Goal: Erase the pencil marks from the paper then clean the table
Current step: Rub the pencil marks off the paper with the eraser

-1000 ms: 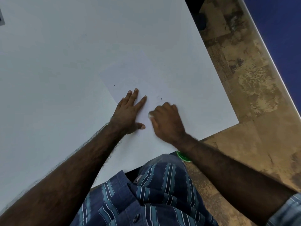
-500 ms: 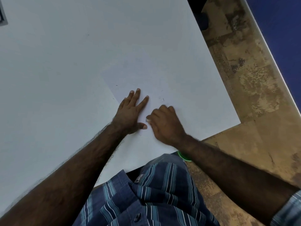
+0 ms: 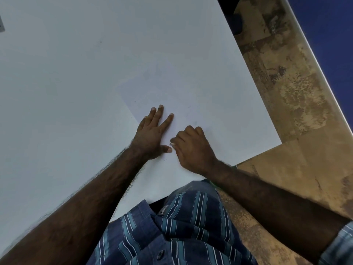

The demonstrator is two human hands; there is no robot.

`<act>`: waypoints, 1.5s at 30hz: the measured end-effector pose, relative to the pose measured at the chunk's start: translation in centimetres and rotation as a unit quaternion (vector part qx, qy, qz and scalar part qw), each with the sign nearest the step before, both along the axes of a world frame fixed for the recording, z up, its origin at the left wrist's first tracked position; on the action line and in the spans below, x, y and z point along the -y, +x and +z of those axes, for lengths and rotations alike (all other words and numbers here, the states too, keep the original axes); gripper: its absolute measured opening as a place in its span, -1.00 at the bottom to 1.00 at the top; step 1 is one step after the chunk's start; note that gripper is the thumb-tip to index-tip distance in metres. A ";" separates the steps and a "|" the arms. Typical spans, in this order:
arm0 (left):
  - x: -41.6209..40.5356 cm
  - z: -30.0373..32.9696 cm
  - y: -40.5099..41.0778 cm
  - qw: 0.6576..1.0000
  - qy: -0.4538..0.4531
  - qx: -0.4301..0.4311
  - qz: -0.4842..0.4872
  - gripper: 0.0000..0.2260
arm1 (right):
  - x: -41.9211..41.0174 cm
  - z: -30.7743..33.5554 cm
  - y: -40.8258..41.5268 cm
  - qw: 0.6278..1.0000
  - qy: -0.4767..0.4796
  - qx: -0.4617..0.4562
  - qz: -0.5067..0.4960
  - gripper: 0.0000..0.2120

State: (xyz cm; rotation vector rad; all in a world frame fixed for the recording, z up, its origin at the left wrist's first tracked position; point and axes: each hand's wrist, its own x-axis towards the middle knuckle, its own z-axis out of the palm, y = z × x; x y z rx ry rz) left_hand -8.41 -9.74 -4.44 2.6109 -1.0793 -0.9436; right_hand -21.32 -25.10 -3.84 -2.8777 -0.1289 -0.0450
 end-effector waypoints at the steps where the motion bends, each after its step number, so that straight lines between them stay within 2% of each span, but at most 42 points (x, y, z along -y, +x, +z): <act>1: 0.0 0.0 0.0 1.000 0.000 0.001 -0.001 0.09 | 0.4 -0.1 0.2 1.000 -0.005 0.004 0.001 -0.83; 6: 0.1 0.4 0.0 1.000 0.002 -0.001 0.000 0.07 | 5.1 -0.6 4.4 0.988 -0.024 0.033 -0.152 -0.87; 11: 0.6 0.8 -0.2 1.000 0.016 -0.005 0.012 0.06 | 4.9 -0.7 4.0 0.985 0.003 0.025 -0.172 -0.85; 14: 1.4 1.4 -0.5 0.999 0.002 0.013 0.046 -0.05 | 4.8 -0.8 4.1 0.981 0.016 0.011 -0.194 -0.84; 21: 3.4 1.3 -1.5 0.996 0.031 0.055 0.066 -0.04 | 4.3 0.0 3.3 0.983 0.032 -0.014 -0.181 -0.86; 25: 3.2 0.8 -1.5 0.995 0.028 0.065 0.066 -0.04 | 2.3 -0.1 0.6 0.998 0.020 -0.033 -0.058 -0.81; 27: 3.1 0.7 -1.5 0.995 0.026 0.069 0.065 -0.03 | 2.7 0.0 0.4 0.999 0.001 -0.022 -0.027 -0.78; 33: 3.2 1.1 -1.5 0.995 0.030 0.069 0.058 -0.04 | 6.9 -0.2 4.2 0.982 -0.037 0.005 -0.185 -0.80; 35: 3.2 1.0 -1.5 0.995 0.030 0.070 0.057 -0.04 | 5.8 -0.1 3.6 0.985 -0.023 0.004 -0.170 -0.81; 38: 3.1 0.9 -1.5 0.995 0.028 0.070 0.059 -0.03 | 3.1 0.3 1.6 0.998 0.000 -0.014 -0.067 -0.78; 40: 3.1 0.9 -1.5 0.996 0.030 0.068 0.058 -0.03 | 3.0 0.2 1.4 0.999 -0.011 -0.017 -0.042 -0.79; 45: 3.0 0.9 -1.5 0.995 0.025 0.074 0.057 -0.04 | 5.8 -0.2 5.1 0.981 -0.047 0.010 -0.186 -0.81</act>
